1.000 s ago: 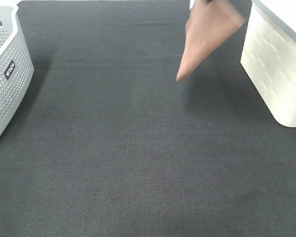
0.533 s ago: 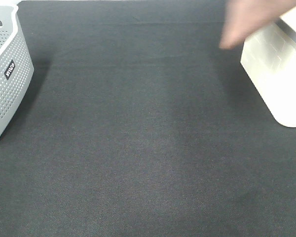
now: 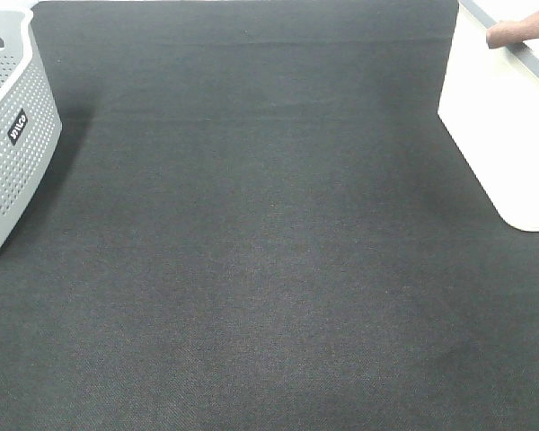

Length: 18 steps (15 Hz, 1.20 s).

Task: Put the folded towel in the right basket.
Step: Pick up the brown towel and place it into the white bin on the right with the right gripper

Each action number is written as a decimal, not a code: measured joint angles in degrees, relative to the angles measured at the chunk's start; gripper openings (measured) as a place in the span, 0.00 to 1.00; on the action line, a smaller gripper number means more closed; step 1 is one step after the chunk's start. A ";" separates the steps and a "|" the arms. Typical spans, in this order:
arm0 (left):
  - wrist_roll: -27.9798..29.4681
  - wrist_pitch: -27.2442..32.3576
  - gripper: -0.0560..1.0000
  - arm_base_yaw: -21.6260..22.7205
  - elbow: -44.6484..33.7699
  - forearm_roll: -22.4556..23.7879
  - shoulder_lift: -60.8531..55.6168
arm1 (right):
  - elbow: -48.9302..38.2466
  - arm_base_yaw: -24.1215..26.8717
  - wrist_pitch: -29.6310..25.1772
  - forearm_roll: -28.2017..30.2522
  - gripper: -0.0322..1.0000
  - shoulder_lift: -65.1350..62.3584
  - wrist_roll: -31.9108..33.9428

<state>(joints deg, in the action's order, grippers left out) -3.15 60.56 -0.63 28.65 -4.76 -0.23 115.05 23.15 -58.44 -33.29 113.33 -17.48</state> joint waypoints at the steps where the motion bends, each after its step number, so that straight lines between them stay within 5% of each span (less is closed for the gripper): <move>1: 0.00 0.00 0.88 0.00 0.00 0.00 0.00 | 0.00 0.00 0.06 0.92 0.04 1.03 0.00; 5: 0.00 0.00 0.88 0.00 0.00 0.00 0.00 | 0.00 0.00 1.03 3.78 0.14 4.30 0.00; 9: 0.00 0.00 0.88 0.00 0.00 0.00 0.00 | 0.00 0.00 1.78 5.73 0.55 4.58 0.00; 14: 0.00 0.00 0.88 0.00 0.00 0.00 0.00 | 0.00 -0.57 0.92 5.73 0.61 3.50 0.00; 18: 0.00 0.00 0.88 0.00 0.00 0.00 0.00 | 0.00 -6.25 -3.38 9.28 0.61 -0.06 1.89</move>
<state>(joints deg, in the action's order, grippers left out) -3.15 60.56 -0.63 28.65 -4.76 -0.23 115.05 16.90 -61.82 -24.01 113.27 -15.58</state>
